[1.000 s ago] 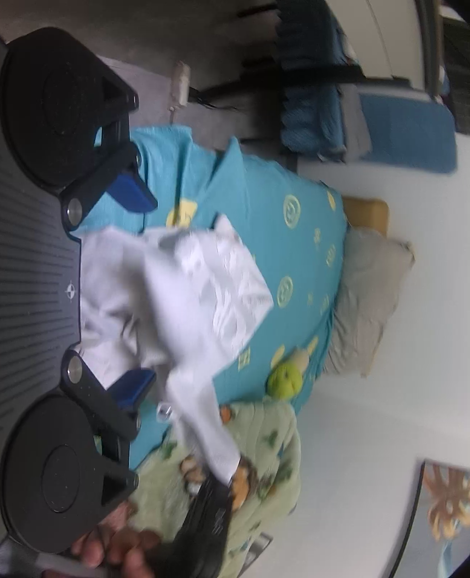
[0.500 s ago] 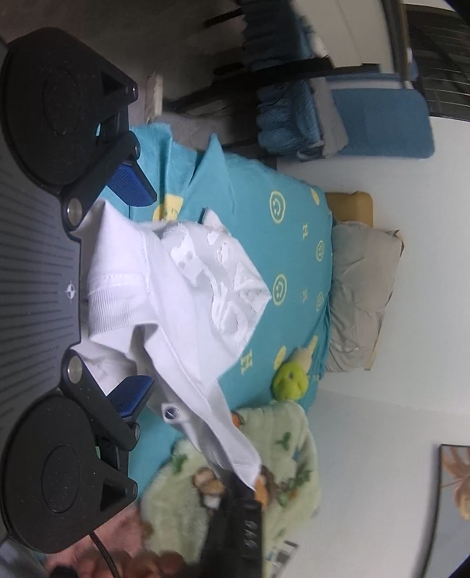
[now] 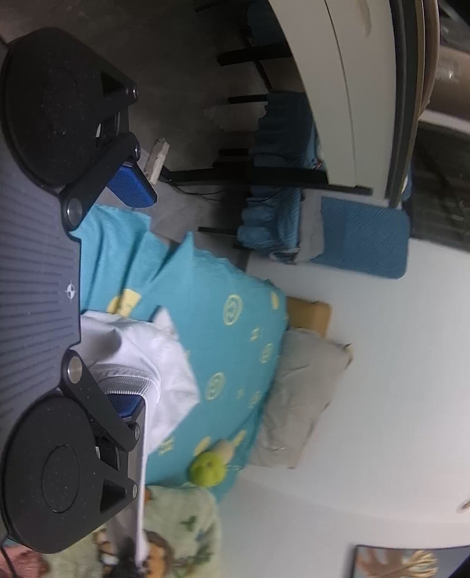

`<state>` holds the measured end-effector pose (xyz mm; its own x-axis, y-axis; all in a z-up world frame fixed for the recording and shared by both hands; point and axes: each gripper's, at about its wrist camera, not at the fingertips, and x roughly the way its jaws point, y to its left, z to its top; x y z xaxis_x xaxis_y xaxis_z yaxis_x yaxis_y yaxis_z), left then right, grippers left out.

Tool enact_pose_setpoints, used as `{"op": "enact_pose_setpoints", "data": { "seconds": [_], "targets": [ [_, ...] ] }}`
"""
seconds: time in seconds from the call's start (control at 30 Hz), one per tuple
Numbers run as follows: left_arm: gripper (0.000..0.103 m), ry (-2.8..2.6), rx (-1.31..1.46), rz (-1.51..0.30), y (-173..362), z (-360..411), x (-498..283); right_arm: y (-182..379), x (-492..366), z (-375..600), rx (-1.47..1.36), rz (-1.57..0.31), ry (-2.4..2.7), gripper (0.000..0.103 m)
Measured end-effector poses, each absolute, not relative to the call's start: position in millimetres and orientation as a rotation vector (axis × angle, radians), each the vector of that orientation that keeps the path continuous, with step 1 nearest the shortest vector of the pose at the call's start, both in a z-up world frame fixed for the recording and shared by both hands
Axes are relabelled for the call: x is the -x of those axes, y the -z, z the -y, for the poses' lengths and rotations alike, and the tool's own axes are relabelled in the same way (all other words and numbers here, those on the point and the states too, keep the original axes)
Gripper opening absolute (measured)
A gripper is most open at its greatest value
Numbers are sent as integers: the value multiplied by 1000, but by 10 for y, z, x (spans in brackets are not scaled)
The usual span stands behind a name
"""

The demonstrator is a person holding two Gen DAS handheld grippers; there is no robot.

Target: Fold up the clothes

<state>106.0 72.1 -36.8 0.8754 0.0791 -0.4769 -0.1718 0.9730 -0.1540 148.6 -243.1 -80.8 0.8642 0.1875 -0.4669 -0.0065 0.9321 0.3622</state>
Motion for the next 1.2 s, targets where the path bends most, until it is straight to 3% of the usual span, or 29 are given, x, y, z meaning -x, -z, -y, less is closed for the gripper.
{"op": "enact_pose_setpoints", "data": {
  "seconds": [0.07,0.13,0.23,0.37,0.7,0.9,0.93,1.0,1.07,1.13,1.2],
  "targets": [
    [101,-158,194,-457,324,-734,-1032,839,-1500,2420,-342,-534,-75,38],
    [101,-170,197,-437,289,-745,-1014,876,-1519,2407,-320,-553,-48,50],
    [100,-146,211,-458,293,-741,-1039,912,-1519,2378,-294,-555,-34,45],
    [100,-101,205,-520,374,-702,-1073,775,-1418,2344,-284,-455,-82,14],
    [99,-77,125,-693,672,-536,-1280,570,-1236,2310,-324,-313,-165,11],
    [99,-224,255,-615,583,-896,-1210,616,-1286,2277,-274,-355,-91,13],
    [99,-235,245,-587,530,-900,-1183,661,-1328,2271,-260,-386,-72,15],
    [99,-264,197,-526,431,-844,-1132,768,-1420,2255,-228,-464,-30,34],
    [99,-282,158,-462,341,-784,-1081,887,-1516,2261,-200,-549,20,65],
    [99,-282,146,-414,273,-744,-1047,994,-1572,2297,-193,-612,50,78],
    [99,-277,130,-376,211,-685,-1031,1024,-1573,2328,-200,-626,68,78]
  ]
}}
